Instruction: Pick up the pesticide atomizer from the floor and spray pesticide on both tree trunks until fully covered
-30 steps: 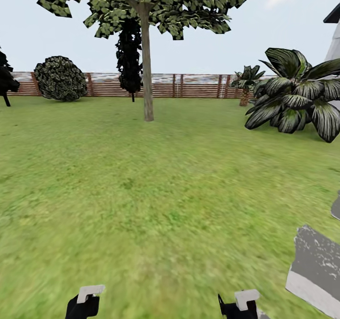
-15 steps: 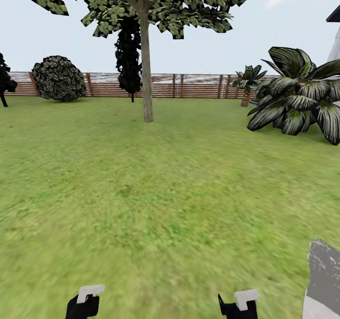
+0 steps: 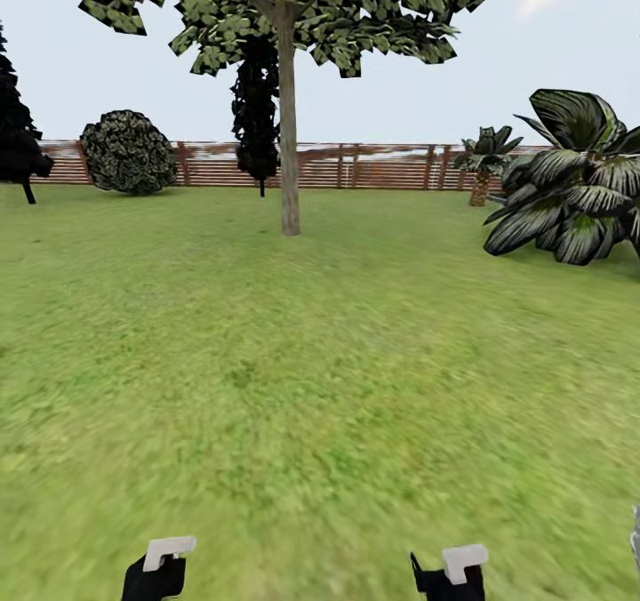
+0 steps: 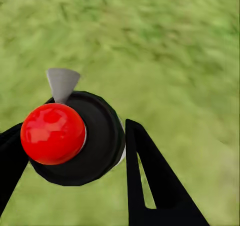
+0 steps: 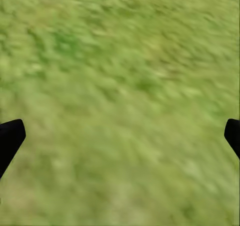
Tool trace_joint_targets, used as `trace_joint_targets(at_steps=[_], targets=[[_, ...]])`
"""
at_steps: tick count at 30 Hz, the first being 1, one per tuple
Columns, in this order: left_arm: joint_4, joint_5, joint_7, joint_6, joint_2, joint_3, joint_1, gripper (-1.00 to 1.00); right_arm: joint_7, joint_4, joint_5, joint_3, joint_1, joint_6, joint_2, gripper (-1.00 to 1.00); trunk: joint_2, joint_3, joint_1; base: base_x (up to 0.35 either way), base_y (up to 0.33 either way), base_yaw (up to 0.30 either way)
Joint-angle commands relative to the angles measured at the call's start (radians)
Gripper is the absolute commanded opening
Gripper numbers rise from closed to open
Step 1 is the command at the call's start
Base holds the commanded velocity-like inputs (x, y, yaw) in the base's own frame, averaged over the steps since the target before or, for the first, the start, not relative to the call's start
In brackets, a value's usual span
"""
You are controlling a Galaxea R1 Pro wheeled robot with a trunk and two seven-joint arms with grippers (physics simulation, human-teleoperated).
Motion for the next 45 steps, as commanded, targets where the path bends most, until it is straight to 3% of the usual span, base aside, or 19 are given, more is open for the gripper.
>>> trace_joint_targets(at_steps=[1, 45], targets=[[0.001, 0.002, 0.0, -0.003, 0.0, 0.001, -0.001, -1.0, -0.001, 0.0, 0.006, 0.001, 0.0, -0.002, -0.001, 1.0, 0.0, -0.001, 0.0, 0.335, 0.0, 0.24], [0.001, 0.001, 0.0, -0.003, -0.003, 0.0, 0.0, -1.0, 0.001, 0.003, 0.009, 0.004, 0.0, -0.001, -0.001, 1.0, 0.0, -0.001, 0.0, 0.335, 0.0, 0.012]])
